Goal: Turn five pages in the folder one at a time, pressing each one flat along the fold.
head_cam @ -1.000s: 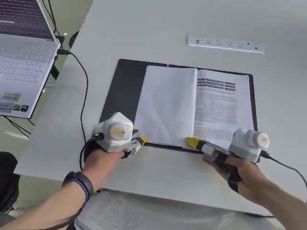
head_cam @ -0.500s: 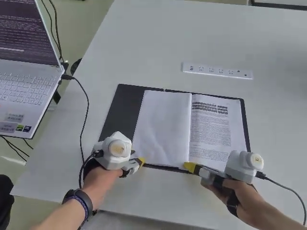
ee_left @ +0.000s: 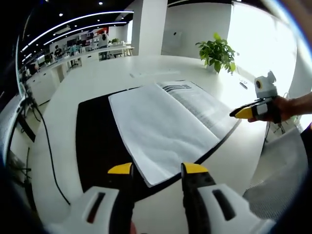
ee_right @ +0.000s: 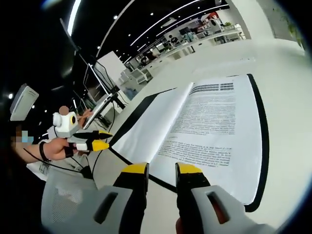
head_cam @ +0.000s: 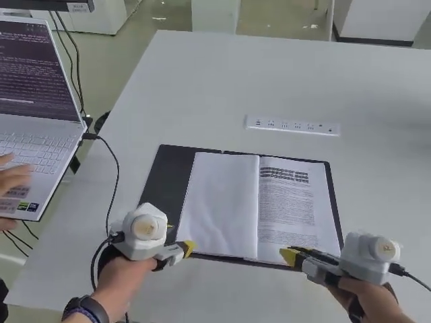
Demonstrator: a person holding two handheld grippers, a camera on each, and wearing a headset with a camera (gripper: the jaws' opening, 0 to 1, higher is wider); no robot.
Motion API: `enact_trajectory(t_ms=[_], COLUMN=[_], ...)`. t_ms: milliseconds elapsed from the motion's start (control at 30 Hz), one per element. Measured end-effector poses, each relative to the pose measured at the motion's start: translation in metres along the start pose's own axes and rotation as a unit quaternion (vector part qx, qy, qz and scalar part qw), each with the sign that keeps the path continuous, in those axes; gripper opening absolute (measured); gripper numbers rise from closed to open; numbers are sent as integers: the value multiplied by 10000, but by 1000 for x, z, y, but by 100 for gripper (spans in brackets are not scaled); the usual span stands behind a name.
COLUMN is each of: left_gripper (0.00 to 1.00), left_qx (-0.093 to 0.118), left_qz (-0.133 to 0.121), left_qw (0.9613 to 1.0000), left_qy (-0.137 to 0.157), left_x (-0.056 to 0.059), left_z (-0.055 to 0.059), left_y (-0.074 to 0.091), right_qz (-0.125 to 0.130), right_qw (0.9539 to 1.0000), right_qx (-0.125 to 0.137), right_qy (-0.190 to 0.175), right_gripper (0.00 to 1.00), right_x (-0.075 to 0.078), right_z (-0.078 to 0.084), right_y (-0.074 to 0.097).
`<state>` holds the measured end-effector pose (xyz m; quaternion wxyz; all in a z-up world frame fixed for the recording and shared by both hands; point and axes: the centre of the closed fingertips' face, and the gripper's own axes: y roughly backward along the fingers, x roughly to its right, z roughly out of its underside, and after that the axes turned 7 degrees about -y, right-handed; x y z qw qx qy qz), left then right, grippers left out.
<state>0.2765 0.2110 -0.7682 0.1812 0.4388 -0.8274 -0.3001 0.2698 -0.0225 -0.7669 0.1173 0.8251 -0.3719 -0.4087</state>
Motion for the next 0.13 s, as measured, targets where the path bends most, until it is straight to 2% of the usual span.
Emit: enact_trajectory(t_ms=[133], left_gripper=[40], left_qx=[182], left_qz=[-86], left_qw=[9998], left_qy=[45], left_x=[-3], left_z=[-13], left_y=[12], right_qz=[175], right_qw=[9997], right_qx=[149], right_qy=[90], right_gripper=[28], right_x=[8], right_z=[-7], right_y=[20])
